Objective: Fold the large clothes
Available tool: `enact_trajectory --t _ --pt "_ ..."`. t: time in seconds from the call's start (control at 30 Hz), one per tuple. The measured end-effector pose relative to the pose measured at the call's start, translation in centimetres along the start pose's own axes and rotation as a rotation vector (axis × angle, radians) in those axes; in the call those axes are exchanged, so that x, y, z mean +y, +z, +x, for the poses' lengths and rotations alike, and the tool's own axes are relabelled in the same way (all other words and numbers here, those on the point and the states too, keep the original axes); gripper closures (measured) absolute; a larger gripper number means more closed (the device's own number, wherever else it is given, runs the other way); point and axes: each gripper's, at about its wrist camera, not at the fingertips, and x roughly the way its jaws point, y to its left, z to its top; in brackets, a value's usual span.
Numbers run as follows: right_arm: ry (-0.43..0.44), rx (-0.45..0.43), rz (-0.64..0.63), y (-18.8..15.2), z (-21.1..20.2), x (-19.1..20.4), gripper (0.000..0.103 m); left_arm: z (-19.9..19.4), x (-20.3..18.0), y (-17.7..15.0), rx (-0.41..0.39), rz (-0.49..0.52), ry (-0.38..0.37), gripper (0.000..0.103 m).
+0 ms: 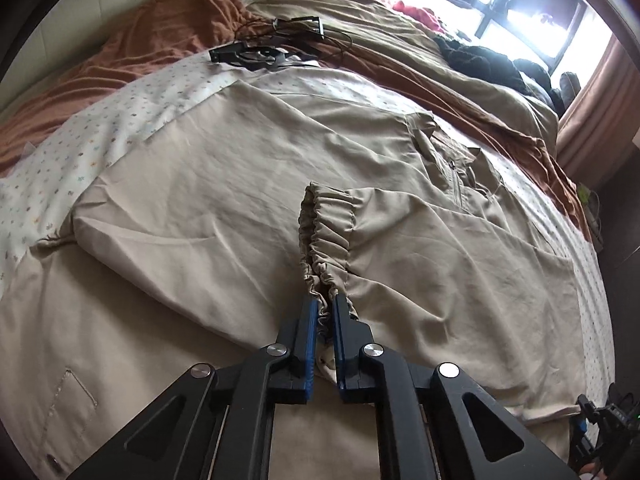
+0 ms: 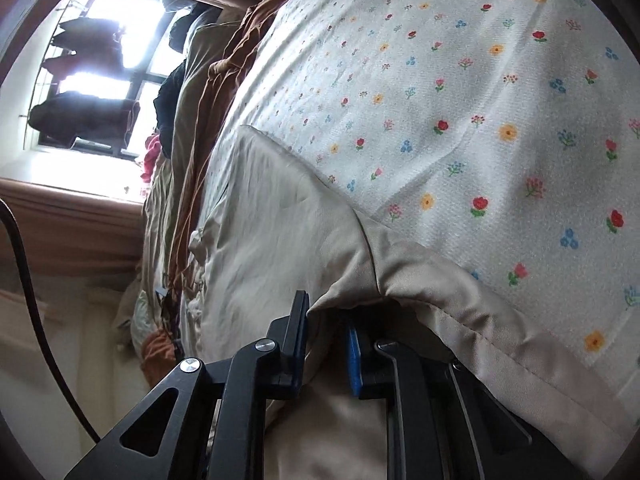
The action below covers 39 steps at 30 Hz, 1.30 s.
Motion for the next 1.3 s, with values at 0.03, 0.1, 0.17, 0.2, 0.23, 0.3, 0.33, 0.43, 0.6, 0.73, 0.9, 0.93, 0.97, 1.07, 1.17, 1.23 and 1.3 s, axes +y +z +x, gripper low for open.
enact_trajectory --t 0.03,0.1,0.17,0.2,0.23,0.3,0.33,0.43,0.6,0.73,0.9,0.93,0.97,1.07,1.17,1.23,1.3 --pt "0.004 0.001 0.006 0.1 0.0 -0.1 0.085 0.2 0.0 0.1 -0.003 0.001 -0.005 0.096" --pt "0.005 -0.009 0.012 0.2 -0.3 -0.3 0.085 0.5 0.1 0.2 -0.007 0.000 -0.013 0.096" --pt "0.014 -0.028 0.022 0.6 -0.8 -0.8 0.085 0.6 0.3 0.4 -0.011 -0.021 -0.035 0.097" --pt "0.020 -0.038 0.027 0.8 -0.9 -0.9 0.085 0.8 0.5 0.5 -0.013 -0.034 -0.046 0.097" --pt "0.023 -0.050 0.034 1.0 -1.1 -1.1 0.085 0.9 0.6 0.6 -0.015 -0.047 -0.062 0.097" --pt "0.018 -0.062 0.045 1.3 -1.3 -1.4 0.086 1.2 0.7 0.7 -0.023 -0.063 -0.093 0.097" --pt "0.017 -0.058 0.050 1.4 -1.2 -1.5 0.086 1.3 0.7 0.8 -0.027 -0.069 -0.096 0.097" --pt "-0.011 -0.040 0.029 1.1 -1.0 -1.0 0.085 0.9 0.8 1.0 -0.022 -0.089 -0.071 0.097" --pt "-0.030 -0.021 0.002 0.1 -0.9 -0.1 0.085 -0.1 1.4 1.1 0.011 -0.110 -0.085 0.084" --pt "-0.032 -0.023 -0.010 -0.4 -1.0 0.2 0.085 -1.2 2.1 0.4 0.001 -0.154 -0.130 0.041" --pt "-0.008 -0.033 -0.031 -0.4 -0.7 0.6 0.086 0.0 1.4 0.0 0.043 -0.109 -0.095 0.042" --pt "0.002 -0.038 -0.026 -0.5 -0.7 0.7 0.088 0.5 1.4 0.0 0.054 -0.108 -0.092 0.048" --pt "0.004 -0.037 -0.025 -0.6 -0.6 0.8 0.088 1.0 1.4 0.0 0.061 -0.106 -0.080 0.063" --pt "-0.002 -0.019 -0.034 -0.9 0.0 1.0 0.088 2.2 1.9 0.0 0.054 -0.103 -0.040 0.078" --pt "-0.017 0.004 -0.023 -1.0 0.2 0.9 0.088 1.8 3.0 0.2 0.005 -0.142 -0.017 0.079" --pt "-0.035 0.009 -0.008 -1.0 0.0 0.7 0.083 1.0 3.2 0.3 -0.026 -0.144 0.028 0.079" --pt "-0.025 0.004 0.020 -0.9 -0.7 0.4 0.070 0.4 3.6 0.6 -0.022 -0.169 0.014 0.079"
